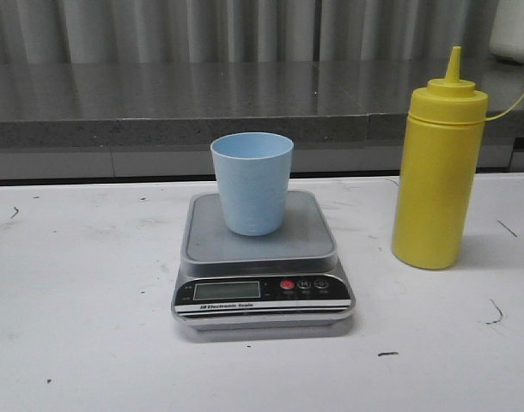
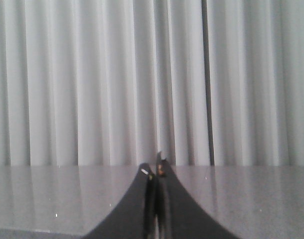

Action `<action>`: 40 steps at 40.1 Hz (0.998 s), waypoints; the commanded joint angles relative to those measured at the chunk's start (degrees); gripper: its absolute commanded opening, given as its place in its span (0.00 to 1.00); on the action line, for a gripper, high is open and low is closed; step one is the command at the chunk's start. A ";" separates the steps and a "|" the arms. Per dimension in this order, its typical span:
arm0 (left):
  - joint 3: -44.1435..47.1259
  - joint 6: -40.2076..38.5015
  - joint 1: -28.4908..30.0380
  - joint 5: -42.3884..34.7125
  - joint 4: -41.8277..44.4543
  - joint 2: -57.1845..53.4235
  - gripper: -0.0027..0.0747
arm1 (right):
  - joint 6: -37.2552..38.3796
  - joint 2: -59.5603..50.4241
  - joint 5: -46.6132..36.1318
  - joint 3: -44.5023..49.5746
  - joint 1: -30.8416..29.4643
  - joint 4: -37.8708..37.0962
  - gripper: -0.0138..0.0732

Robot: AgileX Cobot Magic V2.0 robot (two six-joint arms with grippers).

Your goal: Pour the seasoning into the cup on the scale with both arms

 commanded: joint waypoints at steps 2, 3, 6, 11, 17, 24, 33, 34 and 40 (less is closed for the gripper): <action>-1.45 -0.60 0.00 -5.04 -0.56 0.85 0.01 | -0.96 -6.70 10.29 -5.06 -0.20 0.06 0.08; -1.45 -0.60 0.00 -5.04 -0.56 0.85 0.01 | -1.60 -7.97 14.43 -6.23 -0.20 0.06 0.08; -1.45 -0.60 0.00 -5.04 -0.56 0.85 0.01 | -3.58 -11.13 26.96 -10.32 -0.20 0.06 0.08; -1.45 -0.60 0.00 -5.04 -0.56 0.85 0.01 | -6.58 -14.32 53.33 -19.27 -0.20 0.21 0.08; -1.45 -0.60 0.00 -5.04 -0.56 0.85 0.01 | -6.89 -14.38 72.77 -29.23 -0.20 -0.57 0.08; -1.45 -0.60 0.00 -5.04 -0.56 0.85 0.01 | -6.89 -14.38 77.40 -33.22 -0.20 -0.57 0.08; -1.45 -0.60 0.00 -5.04 -0.56 0.85 0.01 | -6.89 -14.38 77.44 -32.83 -0.20 -0.57 0.08; -1.45 -0.60 0.00 -5.04 -0.56 0.85 0.01 | -6.89 -14.38 77.44 -32.74 -0.20 -0.57 0.08; -1.45 -0.60 0.00 -5.04 -0.56 0.85 0.01 | -6.89 -14.38 77.49 -32.70 -0.20 -0.57 0.08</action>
